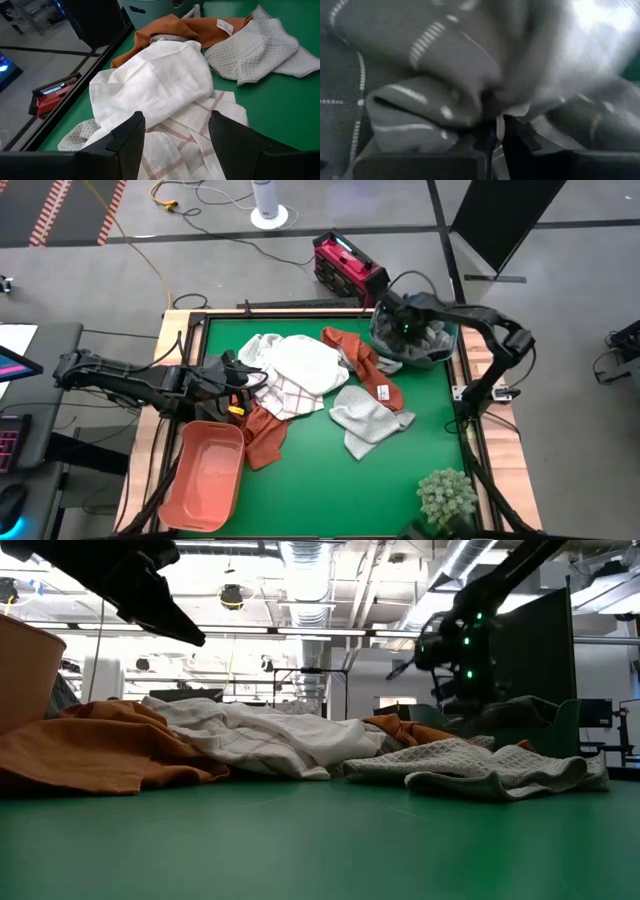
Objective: Sort towels by color in basket
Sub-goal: Put the gray patterned towel into the green bin
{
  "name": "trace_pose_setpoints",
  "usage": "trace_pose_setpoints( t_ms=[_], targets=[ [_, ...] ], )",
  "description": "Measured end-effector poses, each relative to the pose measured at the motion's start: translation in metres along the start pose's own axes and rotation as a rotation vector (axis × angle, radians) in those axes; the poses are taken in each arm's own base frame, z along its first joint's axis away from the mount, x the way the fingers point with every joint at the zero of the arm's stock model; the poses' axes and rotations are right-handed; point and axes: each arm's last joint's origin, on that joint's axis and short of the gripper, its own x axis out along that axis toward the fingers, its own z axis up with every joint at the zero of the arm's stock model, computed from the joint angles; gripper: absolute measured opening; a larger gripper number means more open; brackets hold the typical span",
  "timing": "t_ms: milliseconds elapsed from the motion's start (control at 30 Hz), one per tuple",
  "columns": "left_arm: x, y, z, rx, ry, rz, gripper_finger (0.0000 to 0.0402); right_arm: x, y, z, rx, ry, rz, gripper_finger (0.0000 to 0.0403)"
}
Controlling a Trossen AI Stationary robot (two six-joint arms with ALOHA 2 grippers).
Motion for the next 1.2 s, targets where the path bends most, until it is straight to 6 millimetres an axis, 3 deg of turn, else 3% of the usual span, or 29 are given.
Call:
trace_pose_setpoints(
  t_ms=[100,233,633,867,967,1067,1200],
  targets=[
    [0.0,0.0,0.0,0.011,0.0,0.0,0.021,0.01,0.005,0.001,-0.048,0.058,0.0,0.0079],
    [0.0,0.0,0.0,0.012,0.0,0.0,0.021,0.0,0.003,0.002,-0.081,0.095,-0.007,0.01],
    [0.0,0.0,0.0,0.006,0.001,-0.001,0.021,-0.101,-0.026,-0.003,-0.068,-0.067,-0.018,0.0217],
    [0.0,0.0,0.0,0.006,0.001,-0.001,0.021,-0.144,-0.054,-0.016,0.101,-0.263,-0.318,0.0254],
    [0.0,0.0,0.0,0.006,0.001,-0.001,0.021,-0.147,-0.067,-0.018,0.17,-0.302,-0.374,0.0255],
    [0.0,0.0,0.0,0.006,0.001,-0.001,0.021,-0.136,-0.077,-0.017,0.155,-0.234,-0.264,0.0255],
    [0.0,0.0,-0.001,0.012,0.011,-0.001,0.021,-0.118,-0.075,-0.014,-0.028,-0.081,-0.2,0.0255]
  ],
)
